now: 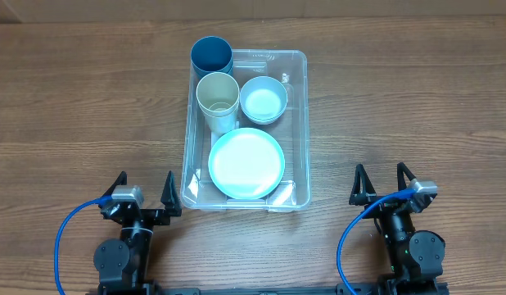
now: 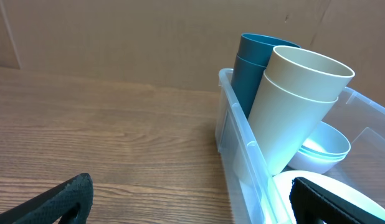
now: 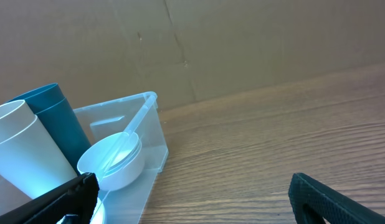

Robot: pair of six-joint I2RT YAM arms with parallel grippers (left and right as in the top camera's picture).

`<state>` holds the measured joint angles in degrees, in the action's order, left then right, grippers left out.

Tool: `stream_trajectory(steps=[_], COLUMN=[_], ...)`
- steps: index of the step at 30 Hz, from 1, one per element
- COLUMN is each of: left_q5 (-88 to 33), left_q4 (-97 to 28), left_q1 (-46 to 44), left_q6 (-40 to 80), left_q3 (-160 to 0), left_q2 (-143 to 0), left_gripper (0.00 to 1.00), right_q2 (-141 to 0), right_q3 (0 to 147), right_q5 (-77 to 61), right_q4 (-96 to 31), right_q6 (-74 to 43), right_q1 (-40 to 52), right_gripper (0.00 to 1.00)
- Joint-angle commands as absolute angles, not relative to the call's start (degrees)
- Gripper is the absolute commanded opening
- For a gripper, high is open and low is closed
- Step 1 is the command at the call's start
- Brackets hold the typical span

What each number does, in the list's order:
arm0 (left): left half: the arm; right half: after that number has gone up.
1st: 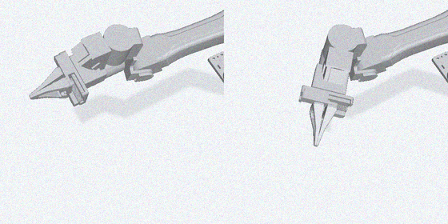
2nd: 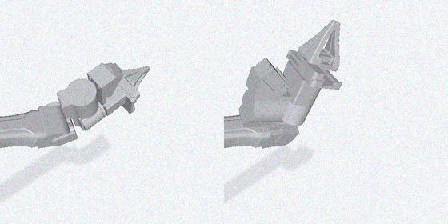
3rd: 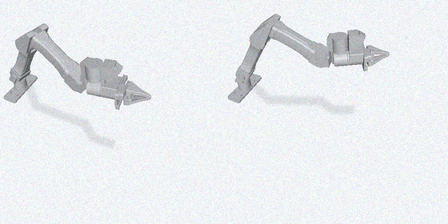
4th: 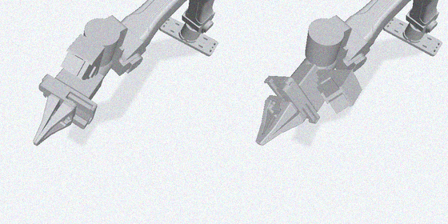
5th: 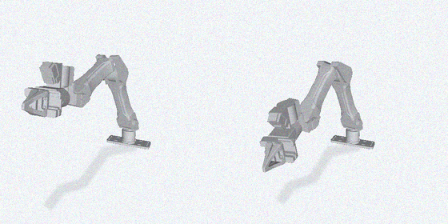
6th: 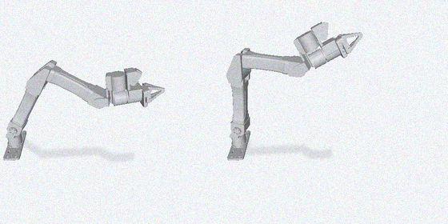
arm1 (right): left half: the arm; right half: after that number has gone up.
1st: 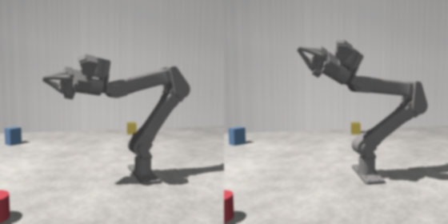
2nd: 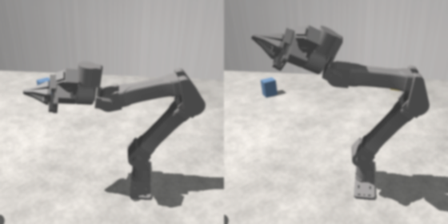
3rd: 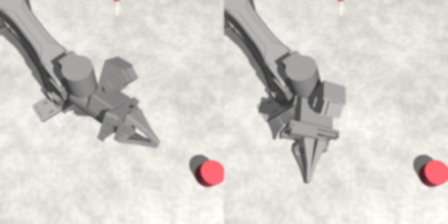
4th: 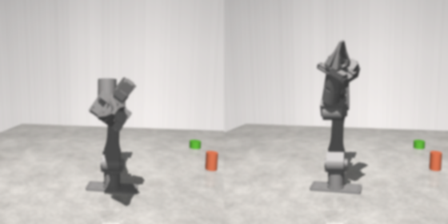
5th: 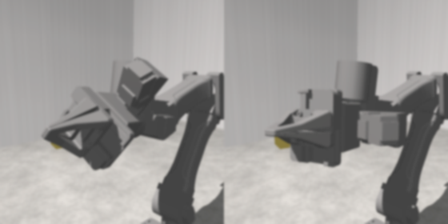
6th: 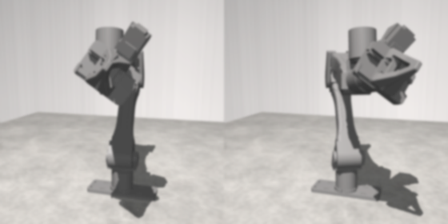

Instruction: Pack container

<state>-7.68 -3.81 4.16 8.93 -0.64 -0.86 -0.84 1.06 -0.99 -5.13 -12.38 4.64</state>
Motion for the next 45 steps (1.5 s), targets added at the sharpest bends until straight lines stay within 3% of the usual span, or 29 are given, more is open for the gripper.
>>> stream_trajectory(steps=[1,19,45], left_q5=[-7.3,-7.3,-7.3], left_q4=[-3.8,-3.8,-3.8], left_q1=[4.5,4.5,4.5], left_q6=[8.1,8.1,8.1], left_q3=[-0.3,-0.3,-0.3], left_q2=[-0.3,-0.3,-0.3], left_gripper=[1.0,1.0,1.0], right_q2=[-0.2,-0.2,-0.2], right_q3=[0.4,0.4,0.4], right_q5=[-0.3,-4.1,-3.9], right_q4=[-4.8,-4.5,-4.4], right_q6=[-11.9,6.1,6.0], right_q1=[4.8,4.8,1.3], right_gripper=[1.0,1.0,1.0])
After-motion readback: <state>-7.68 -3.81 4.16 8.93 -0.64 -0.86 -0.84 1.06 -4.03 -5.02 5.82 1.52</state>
